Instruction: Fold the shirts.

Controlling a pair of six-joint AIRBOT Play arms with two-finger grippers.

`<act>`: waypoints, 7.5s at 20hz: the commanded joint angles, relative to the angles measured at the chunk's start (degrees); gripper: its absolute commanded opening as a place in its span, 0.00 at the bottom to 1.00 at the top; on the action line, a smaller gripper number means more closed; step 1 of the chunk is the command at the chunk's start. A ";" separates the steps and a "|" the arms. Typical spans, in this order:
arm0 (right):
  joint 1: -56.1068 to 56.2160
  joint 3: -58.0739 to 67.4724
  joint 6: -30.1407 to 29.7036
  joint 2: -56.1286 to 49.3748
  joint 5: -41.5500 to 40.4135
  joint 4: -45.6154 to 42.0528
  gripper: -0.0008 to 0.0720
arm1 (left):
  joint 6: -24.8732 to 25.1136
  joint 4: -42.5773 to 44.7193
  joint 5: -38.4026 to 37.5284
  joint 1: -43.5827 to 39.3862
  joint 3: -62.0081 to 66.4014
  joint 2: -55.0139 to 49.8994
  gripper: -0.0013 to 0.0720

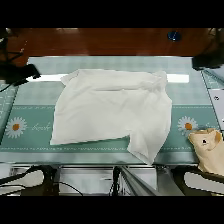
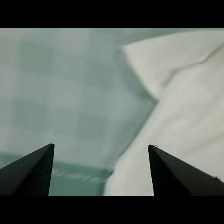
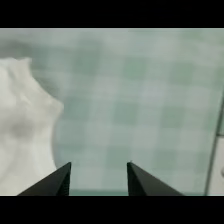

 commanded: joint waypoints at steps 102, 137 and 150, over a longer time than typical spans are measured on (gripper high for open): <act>2.27 20.96 4.31 9.97 25.79 18.78 0.04 | 11.02 -13.84 -10.75 -0.79 -2.51 34.91 0.05; 9.64 20.72 3.37 -33.59 -13.40 -0.70 0.04 | 35.43 -13.75 41.13 -12.31 -3.26 -16.09 0.05; 9.49 14.91 6.69 -30.97 11.96 6.45 0.04 | 32.35 -10.36 11.45 -11.50 2.97 -16.31 0.05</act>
